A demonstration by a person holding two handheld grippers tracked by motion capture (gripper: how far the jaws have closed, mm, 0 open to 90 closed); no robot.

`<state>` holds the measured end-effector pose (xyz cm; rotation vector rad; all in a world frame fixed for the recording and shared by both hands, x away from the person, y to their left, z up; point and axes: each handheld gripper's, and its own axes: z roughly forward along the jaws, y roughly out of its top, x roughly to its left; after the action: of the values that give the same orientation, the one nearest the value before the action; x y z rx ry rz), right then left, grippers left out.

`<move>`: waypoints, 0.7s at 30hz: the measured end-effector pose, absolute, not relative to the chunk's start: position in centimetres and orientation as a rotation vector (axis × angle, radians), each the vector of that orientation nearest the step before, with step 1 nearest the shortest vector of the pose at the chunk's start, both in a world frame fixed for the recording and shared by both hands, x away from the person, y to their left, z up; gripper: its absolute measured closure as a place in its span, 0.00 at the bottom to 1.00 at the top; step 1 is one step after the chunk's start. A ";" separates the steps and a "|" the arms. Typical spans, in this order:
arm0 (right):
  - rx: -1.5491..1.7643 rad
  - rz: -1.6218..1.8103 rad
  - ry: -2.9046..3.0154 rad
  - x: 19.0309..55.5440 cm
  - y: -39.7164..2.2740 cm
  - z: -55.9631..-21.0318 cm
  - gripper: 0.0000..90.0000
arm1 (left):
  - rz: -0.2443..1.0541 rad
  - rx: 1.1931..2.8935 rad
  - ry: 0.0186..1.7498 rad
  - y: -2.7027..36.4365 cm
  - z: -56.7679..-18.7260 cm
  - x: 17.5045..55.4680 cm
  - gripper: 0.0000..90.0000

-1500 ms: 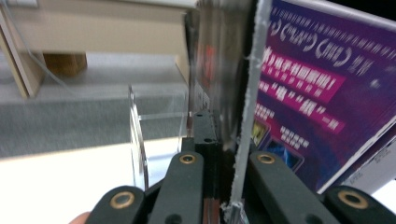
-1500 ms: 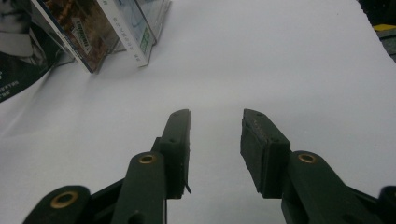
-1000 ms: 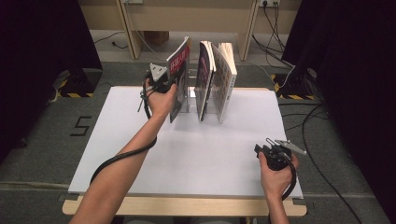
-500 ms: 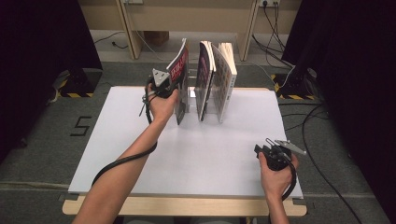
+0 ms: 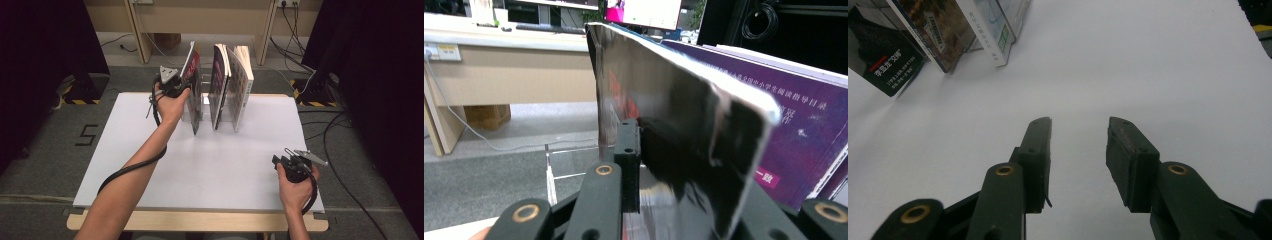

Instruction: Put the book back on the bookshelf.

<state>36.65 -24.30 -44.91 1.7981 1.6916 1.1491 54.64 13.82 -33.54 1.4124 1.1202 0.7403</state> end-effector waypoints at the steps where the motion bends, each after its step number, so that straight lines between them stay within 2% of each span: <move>1: 1.797 1.151 1.690 36.7 -24.3 -44.9 0.69 | 0.737 1.419 1.133 13.8 -33.4 54.7 0.85; 8: 1.803 1.145 1.697 36.7 -24.4 -45.0 0.69 | 0.696 1.467 1.228 14.2 -33.3 55.2 0.95; 14: 1.800 1.142 1.699 36.7 -24.3 -45.0 0.69 | 0.749 1.468 1.183 14.4 -33.1 55.1 0.96; 21: 1.792 1.142 1.702 36.7 -24.3 -45.1 0.69 | 0.792 1.390 1.137 15.1 -33.9 55.3 0.96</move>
<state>36.74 -24.29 -45.14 1.7919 1.7017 1.1421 55.26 15.10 -33.95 1.3896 1.1374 0.7922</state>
